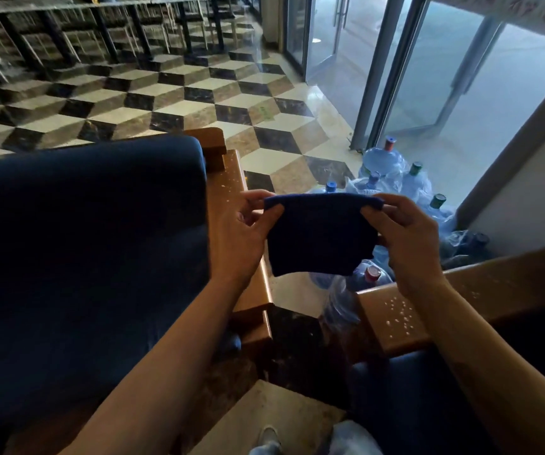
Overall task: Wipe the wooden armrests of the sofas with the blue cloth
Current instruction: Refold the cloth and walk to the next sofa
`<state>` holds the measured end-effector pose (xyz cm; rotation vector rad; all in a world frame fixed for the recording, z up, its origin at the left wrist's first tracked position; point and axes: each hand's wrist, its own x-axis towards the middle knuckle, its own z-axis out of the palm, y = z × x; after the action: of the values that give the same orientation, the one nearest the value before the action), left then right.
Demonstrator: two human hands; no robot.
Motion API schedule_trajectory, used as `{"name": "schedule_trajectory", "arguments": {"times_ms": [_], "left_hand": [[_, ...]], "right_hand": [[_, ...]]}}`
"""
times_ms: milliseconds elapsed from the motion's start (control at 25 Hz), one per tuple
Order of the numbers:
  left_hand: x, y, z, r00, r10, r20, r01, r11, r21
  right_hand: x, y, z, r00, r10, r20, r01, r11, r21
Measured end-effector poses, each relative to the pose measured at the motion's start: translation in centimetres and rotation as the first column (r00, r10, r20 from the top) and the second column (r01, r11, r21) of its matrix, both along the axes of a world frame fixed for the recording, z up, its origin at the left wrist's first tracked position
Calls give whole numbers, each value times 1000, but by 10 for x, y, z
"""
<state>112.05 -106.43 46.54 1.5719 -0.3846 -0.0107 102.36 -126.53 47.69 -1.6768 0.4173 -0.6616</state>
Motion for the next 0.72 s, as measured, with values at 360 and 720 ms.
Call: {"name": "schedule_trajectory", "arguments": {"times_ms": [360,720], "left_hand": [[82,-75,3,998,-54,27,53,997,53],[126,-218,9,978,-199,60,193,977,93]], "right_hand": [[74,-70,-8,998,-54,17,54,998,24],[80,-183,6,957,-284,52,281,958,59]]}}
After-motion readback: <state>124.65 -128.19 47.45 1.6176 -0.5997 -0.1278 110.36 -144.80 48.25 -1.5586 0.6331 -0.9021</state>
